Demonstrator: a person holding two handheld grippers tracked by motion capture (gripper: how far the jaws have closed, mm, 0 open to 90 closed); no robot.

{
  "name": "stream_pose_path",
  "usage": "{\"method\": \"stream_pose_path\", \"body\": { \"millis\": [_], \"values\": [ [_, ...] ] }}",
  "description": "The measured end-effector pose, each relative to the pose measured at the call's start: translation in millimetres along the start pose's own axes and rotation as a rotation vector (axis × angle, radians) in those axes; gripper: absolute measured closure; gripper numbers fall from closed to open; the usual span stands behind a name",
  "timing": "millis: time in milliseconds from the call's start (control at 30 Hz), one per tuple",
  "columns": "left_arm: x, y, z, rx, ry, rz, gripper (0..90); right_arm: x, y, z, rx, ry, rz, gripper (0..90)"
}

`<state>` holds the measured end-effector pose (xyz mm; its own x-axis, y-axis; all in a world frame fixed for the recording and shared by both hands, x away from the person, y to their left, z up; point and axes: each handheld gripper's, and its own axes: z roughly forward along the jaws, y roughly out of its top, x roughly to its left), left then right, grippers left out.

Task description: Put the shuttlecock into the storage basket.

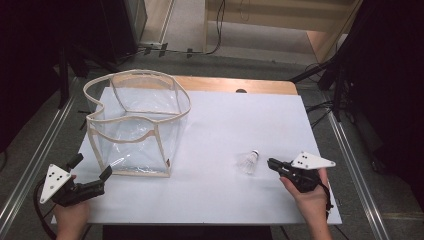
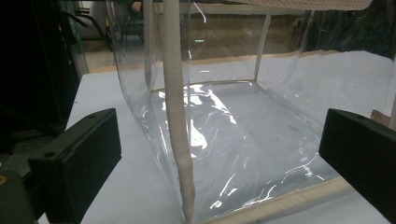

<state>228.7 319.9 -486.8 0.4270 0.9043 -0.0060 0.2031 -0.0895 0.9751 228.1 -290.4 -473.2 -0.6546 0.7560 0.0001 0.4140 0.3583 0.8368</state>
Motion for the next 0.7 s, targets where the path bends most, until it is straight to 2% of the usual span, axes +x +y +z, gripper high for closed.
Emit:
{"method": "stream_pose_path", "body": {
  "millis": [33,67,100,133,233,267,333,500,567,700],
  "values": [
    [0.1,0.0,0.0,0.000,-0.001,-0.001,0.0,0.0,0.0,0.0,0.000,0.000,0.000,87.4],
    [0.2,0.0,-0.2,0.001,0.000,-0.003,0.0,-0.2,1.8,4.0,0.033,0.008,-0.008,87.6],
    [0.2,0.0,-0.3,0.000,0.001,-0.004,0.0,-0.2,1.8,4.0,0.033,0.008,-0.008,87.6],
    [0.4,-0.1,-0.3,-0.003,0.000,-0.005,0.0,0.4,3.0,9.5,0.067,0.018,-0.025,87.7],
    [0.3,-0.2,-0.5,-0.004,-0.001,-0.005,0.0,1.4,3.9,15.7,0.096,0.036,-0.040,87.7],
    [0.2,-0.2,-0.5,-0.005,-0.002,-0.004,0.0,3.8,4.7,22.8,0.142,0.039,-0.055,87.7],
    [0.3,-0.1,-0.5,-0.005,-0.001,-0.003,0.0,6.1,4.4,29.2,0.182,0.035,-0.068,87.7],
    [0.2,-0.2,-0.9,-0.005,-0.004,0.000,0.0,7.8,5.4,38.7,0.218,0.053,-0.079,87.7],
    [0.2,-0.2,-0.8,-0.006,-0.004,-0.001,0.0,12.0,8.7,43.4,0.229,0.068,-0.140,87.8],
    [0.4,-0.2,-0.9,-0.006,-0.005,-0.001,0.0,16.5,13.5,51.5,0.261,0.084,-0.176,87.8]
  ]
}}
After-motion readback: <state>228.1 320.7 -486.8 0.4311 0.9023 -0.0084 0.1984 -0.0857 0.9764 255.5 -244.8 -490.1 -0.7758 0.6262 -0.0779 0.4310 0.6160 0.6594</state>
